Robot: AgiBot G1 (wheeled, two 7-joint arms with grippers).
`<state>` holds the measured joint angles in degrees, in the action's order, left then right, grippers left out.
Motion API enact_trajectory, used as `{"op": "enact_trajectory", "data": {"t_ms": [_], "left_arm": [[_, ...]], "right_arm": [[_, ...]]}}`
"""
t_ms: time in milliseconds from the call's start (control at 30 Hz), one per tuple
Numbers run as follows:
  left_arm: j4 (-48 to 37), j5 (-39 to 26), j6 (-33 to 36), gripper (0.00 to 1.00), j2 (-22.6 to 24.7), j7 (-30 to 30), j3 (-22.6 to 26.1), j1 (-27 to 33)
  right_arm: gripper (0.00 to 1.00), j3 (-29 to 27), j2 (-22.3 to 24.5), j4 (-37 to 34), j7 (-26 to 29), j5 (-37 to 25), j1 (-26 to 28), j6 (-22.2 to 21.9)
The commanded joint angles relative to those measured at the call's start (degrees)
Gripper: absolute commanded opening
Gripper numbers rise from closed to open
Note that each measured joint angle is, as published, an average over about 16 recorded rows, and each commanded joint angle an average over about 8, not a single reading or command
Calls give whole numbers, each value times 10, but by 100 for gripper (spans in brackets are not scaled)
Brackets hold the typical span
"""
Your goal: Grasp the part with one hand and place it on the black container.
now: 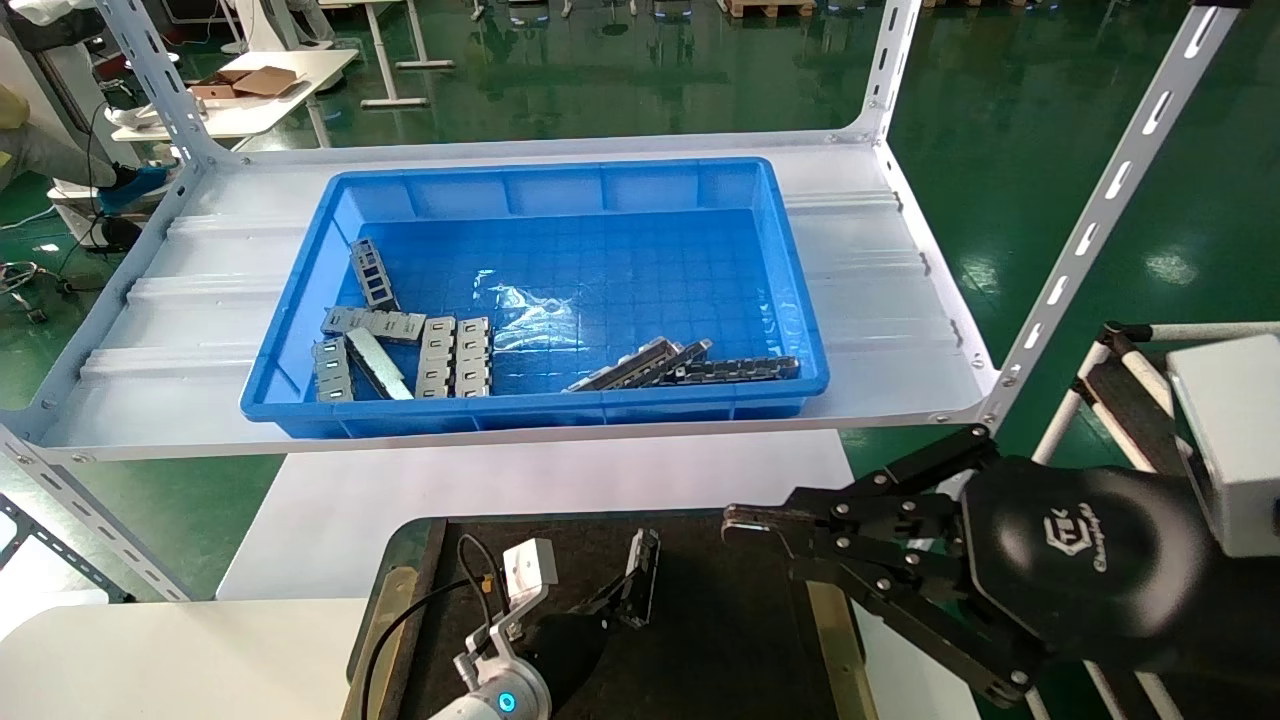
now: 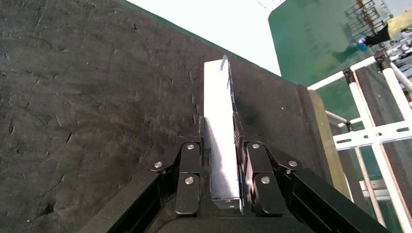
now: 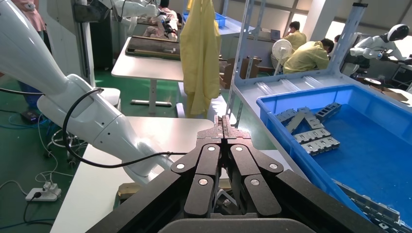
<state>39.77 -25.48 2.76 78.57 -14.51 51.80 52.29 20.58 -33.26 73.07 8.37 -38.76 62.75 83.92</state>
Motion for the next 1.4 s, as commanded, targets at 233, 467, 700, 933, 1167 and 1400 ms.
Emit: {"op": "enact_trajectory", "data": {"t_ms": [233, 467, 700, 933, 1167, 1400], "left_arm": [[-5, 26, -24, 90, -1, -19, 44, 14], [-3, 36, -37, 100, -2, -30, 65, 21], [5, 36, -46, 100, -3, -37, 75, 27], [14, 23, -57, 100, -4, -35, 77, 33], [28, -14, -59, 100, -9, -14, 72, 41], [54, -59, -25, 100, -30, 20, 39, 40]], "right_arm": [[92, 0, 0, 0, 0, 0, 0, 0], [100, 0, 0, 0, 0, 0, 0, 0], [100, 0, 0, 0, 0, 0, 0, 0], [100, 0, 0, 0, 0, 0, 0, 0], [100, 0, 0, 0, 0, 0, 0, 0], [100, 0, 0, 0, 0, 0, 0, 0]]}}
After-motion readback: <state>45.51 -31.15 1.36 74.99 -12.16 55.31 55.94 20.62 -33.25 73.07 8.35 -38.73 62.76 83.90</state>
